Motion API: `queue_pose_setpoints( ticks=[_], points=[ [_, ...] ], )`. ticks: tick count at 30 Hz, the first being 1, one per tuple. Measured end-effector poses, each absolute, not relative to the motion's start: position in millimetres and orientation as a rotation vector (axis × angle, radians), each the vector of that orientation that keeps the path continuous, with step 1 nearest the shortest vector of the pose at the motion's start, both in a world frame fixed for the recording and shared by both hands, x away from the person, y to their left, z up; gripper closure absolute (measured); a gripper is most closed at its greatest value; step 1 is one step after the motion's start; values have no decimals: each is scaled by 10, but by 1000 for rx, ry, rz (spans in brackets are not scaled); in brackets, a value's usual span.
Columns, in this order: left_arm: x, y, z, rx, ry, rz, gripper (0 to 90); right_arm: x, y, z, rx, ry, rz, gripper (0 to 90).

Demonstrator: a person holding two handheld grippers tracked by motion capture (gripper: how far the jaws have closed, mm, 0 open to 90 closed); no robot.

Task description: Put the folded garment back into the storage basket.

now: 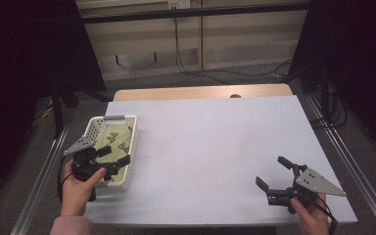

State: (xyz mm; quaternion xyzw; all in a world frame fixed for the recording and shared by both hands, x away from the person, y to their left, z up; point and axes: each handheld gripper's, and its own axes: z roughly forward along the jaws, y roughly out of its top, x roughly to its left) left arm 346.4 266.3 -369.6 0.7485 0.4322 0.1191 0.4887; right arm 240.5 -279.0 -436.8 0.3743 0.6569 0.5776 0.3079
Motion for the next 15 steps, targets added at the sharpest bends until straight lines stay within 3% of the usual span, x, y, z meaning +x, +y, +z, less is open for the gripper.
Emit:
queue_pose_setpoints(
  ticks=[15],
  points=[
    [3386,2595,-3782,1826,1018,306,64,2407,-2787,-4366,973,1745,1524,6]
  ],
)
